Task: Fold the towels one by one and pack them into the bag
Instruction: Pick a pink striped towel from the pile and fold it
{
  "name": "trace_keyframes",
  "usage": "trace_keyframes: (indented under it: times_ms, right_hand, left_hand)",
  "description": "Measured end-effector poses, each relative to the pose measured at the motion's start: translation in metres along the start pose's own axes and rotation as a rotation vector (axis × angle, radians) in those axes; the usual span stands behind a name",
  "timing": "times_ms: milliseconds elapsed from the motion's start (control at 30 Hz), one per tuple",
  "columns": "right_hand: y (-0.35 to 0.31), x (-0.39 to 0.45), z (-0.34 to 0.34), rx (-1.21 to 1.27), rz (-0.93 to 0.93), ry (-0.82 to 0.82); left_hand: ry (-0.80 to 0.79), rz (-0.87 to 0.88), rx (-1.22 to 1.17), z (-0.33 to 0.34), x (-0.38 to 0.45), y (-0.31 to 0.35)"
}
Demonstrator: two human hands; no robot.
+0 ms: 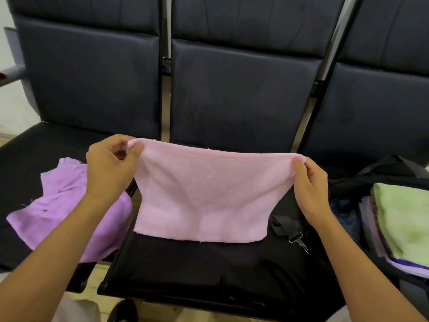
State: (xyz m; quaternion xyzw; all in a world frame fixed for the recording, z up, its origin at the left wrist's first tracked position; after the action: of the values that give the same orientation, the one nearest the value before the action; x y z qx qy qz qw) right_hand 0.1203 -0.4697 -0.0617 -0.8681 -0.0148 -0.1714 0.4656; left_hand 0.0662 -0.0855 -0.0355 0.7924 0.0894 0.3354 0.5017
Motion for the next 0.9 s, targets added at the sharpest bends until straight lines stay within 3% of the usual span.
trace_keyframes:
  times_ms: [400,533,667,767,900]
  right_hand:
    - [0.017,-0.003,0.002,0.388,0.572,-0.16]
    - [0.026,-0.005,0.003,0.471,0.657,-0.265]
    - [0.036,-0.003,0.003,0.347,0.728,-0.245]
    - [0.024,-0.006,0.012,0.327,0.788,-0.296]
    - [0.02,-0.006,0.017,0.248,0.522,-0.212]
  left_hand:
    - [-0.03,-0.334,-0.248,0.022,-0.005,-0.009]
    - [-0.06,-0.642,-0.46,0.025,-0.01,-0.012]
    - [-0.195,-0.915,-0.485,0.031,-0.014,-0.017]
    - [-0.141,-0.787,-0.418,0.033,-0.009,-0.018]
    - [-0.196,-0.413,-0.198,0.039,-0.008,-0.006]
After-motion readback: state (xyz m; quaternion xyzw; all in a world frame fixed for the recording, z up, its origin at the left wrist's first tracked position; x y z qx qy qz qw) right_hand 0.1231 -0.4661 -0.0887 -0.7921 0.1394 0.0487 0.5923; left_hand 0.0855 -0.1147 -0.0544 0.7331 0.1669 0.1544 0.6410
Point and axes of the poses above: each hand's wrist, its own x-axis towards the middle knuckle, its own z-axis out of the palm, y = z × x, the point moved 5 cm from there along x, towards the middle knuckle, and after that the axes turned 11 degrees about -x, right-handed, at the moved point
